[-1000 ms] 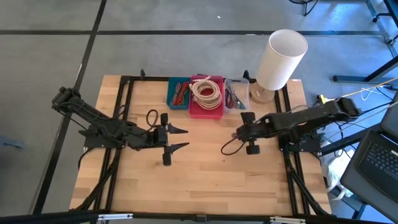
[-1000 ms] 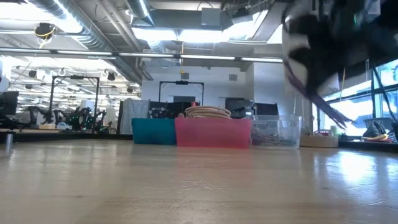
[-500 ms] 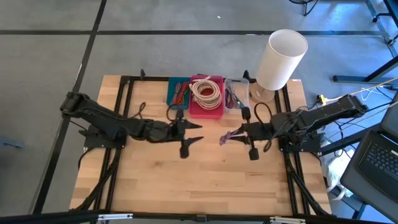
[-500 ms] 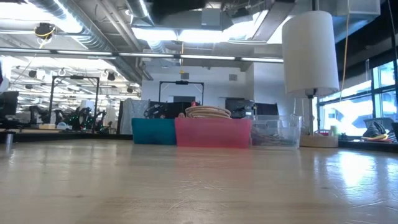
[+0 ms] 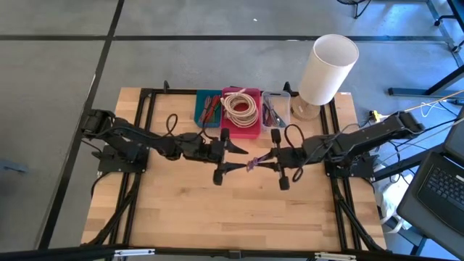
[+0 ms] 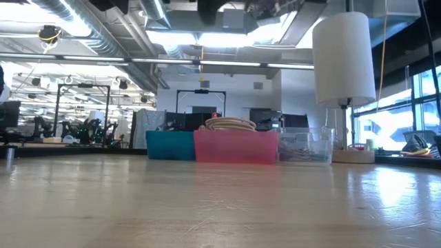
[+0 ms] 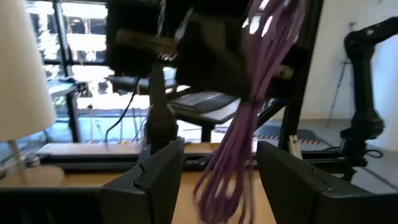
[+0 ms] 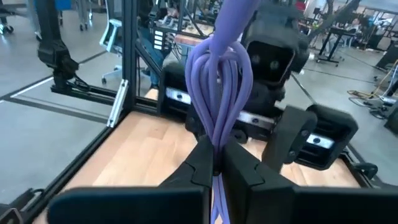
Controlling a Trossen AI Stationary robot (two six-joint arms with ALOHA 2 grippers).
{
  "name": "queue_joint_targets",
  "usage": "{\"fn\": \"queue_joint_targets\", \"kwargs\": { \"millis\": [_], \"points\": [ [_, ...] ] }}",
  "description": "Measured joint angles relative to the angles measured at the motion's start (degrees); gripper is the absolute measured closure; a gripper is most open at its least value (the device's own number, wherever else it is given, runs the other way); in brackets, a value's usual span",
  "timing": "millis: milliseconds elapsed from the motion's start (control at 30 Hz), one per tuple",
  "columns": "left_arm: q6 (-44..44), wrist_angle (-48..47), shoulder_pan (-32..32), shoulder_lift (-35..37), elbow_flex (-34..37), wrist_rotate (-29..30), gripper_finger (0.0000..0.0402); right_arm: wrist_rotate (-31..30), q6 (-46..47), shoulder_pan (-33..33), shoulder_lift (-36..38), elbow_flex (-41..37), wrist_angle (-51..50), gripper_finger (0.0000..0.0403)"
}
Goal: Pick & Place USB Port
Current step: Put the purple charger cable into the blue bin
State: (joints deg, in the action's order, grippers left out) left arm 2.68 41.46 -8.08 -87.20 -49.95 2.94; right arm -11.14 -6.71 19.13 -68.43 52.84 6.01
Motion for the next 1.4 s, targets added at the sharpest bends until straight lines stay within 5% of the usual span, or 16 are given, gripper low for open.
{"fn": "queue_joint_targets", "kwargs": {
  "millis": [800, 900, 1033, 1200, 1400],
  "points": [
    [0.1, -0.5, 0.8, 0.0, -0.2, -0.7, 0.0209, 6.8, 0.3, -4.9, -5.2, 0.0, 7.5, 0.0389],
    [-0.3, -1.1, 0.8, 0.0, -0.2, -1.2, 0.0255, 6.9, 0.0, -4.9, -5.2, 0.0, 7.7, 0.0389],
    [-0.5, -2.0, 0.8, 0.0, -0.2, -2.9, 0.0375, 6.8, -0.1, -4.9, -5.2, 0.0, 7.7, 0.0390],
    [-0.9, -1.9, 0.8, 0.2, -0.2, -3.3, 0.0389, 6.7, -0.5, -4.9, -5.0, 0.0, 7.7, 0.0382],
    [-0.9, -1.9, 0.8, 0.2, -0.2, -3.5, 0.0389, 6.1, -3.4, -4.8, -4.8, 0.0, 6.3, 0.0277]
  ]
}}
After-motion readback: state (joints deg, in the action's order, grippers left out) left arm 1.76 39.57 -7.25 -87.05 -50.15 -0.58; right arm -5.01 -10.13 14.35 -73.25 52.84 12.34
